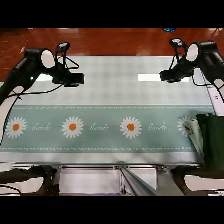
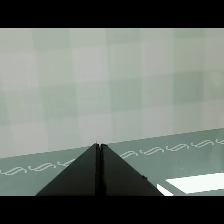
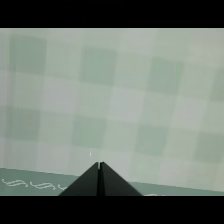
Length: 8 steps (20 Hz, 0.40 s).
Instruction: Fold the shirts.
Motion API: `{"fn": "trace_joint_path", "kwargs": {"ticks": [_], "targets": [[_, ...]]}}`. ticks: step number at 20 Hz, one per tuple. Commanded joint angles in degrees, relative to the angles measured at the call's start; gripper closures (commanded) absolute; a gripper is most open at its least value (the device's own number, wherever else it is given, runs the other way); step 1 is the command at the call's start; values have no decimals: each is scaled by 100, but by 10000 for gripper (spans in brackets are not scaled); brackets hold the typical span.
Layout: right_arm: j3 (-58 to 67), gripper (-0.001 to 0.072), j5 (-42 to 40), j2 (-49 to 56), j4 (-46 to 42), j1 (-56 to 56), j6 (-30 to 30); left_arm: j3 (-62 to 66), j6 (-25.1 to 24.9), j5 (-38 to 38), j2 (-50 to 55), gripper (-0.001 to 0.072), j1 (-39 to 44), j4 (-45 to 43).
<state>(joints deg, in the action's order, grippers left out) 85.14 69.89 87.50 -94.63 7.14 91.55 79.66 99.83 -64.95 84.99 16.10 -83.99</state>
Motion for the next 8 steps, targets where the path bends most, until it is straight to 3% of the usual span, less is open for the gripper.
{"fn": "trace_joint_path", "kwargs": {"ticks": [1, 8], "targets": [[2, 691, 0, 2, -4, 7, 4, 0, -7, -4, 59, 687, 0, -2], [2, 691, 0, 2, -4, 7, 2, 0, -7, -4, 92, 687, 0, -2]]}}
